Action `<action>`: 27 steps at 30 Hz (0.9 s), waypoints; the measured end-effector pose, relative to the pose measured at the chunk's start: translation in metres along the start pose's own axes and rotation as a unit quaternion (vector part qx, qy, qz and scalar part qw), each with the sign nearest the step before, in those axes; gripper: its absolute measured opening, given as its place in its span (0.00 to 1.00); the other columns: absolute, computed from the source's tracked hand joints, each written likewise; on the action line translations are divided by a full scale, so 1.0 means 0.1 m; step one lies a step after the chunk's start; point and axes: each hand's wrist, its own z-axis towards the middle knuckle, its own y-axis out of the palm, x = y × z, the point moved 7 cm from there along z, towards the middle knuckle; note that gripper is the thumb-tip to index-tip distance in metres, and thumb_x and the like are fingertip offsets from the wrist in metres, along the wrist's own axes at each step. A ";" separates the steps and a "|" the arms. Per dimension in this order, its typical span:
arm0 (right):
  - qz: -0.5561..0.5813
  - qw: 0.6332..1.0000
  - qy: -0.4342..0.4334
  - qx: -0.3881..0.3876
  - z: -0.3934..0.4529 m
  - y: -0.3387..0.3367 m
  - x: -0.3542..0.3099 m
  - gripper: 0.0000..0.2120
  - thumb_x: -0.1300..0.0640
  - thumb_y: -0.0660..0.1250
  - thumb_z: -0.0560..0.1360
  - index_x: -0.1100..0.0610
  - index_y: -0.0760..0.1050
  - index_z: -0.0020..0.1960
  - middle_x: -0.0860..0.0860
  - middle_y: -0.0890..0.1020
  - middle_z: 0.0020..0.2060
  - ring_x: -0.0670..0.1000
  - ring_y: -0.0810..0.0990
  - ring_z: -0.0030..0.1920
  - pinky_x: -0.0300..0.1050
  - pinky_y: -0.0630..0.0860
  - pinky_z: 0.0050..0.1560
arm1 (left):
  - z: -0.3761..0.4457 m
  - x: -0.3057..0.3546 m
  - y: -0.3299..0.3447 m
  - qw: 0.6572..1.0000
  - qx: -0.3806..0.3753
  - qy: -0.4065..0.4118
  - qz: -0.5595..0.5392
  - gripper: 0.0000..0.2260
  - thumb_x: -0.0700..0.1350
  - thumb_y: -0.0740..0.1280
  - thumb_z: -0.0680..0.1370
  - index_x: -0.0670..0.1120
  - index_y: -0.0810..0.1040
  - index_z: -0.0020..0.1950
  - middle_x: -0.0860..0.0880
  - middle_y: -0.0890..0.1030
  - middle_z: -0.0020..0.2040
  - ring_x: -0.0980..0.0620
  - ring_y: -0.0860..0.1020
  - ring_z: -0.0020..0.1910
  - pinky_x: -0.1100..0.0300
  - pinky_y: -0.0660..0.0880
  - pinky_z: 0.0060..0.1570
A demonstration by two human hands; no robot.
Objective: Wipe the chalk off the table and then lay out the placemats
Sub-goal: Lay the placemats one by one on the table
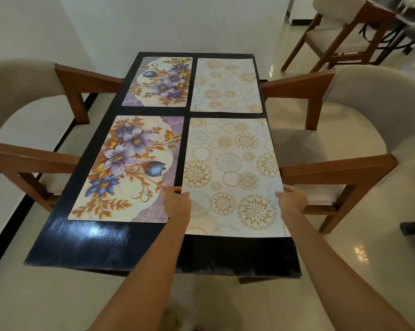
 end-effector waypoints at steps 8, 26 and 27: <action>0.009 1.000 0.006 0.008 0.02 0.02 -0.04 0.15 0.72 0.68 0.74 0.62 0.80 0.58 0.61 0.82 0.53 0.54 0.77 0.42 0.44 0.75 0.43 | 0.07 0.02 0.03 1.000 -0.003 0.000 0.004 0.10 0.39 0.70 0.75 0.43 0.77 0.56 0.45 0.81 0.53 0.44 0.79 0.52 0.49 0.77 0.54; -0.088 0.994 -0.069 0.021 -0.07 0.04 -0.15 0.10 0.72 0.66 0.74 0.65 0.82 0.53 0.62 0.83 0.49 0.62 0.82 0.49 0.50 0.79 0.45 | 0.03 0.14 0.00 0.996 -0.002 0.058 0.074 0.09 0.40 0.69 0.76 0.41 0.78 0.56 0.43 0.80 0.55 0.45 0.77 0.53 0.58 0.71 0.47; -0.096 0.992 -0.077 0.023 -0.08 0.03 -0.16 0.09 0.73 0.66 0.74 0.66 0.82 0.51 0.63 0.83 0.48 0.63 0.82 0.48 0.54 0.80 0.47 | 0.02 0.16 -0.01 0.992 0.002 0.074 0.101 0.09 0.41 0.69 0.76 0.41 0.78 0.56 0.43 0.81 0.54 0.45 0.78 0.53 0.58 0.70 0.46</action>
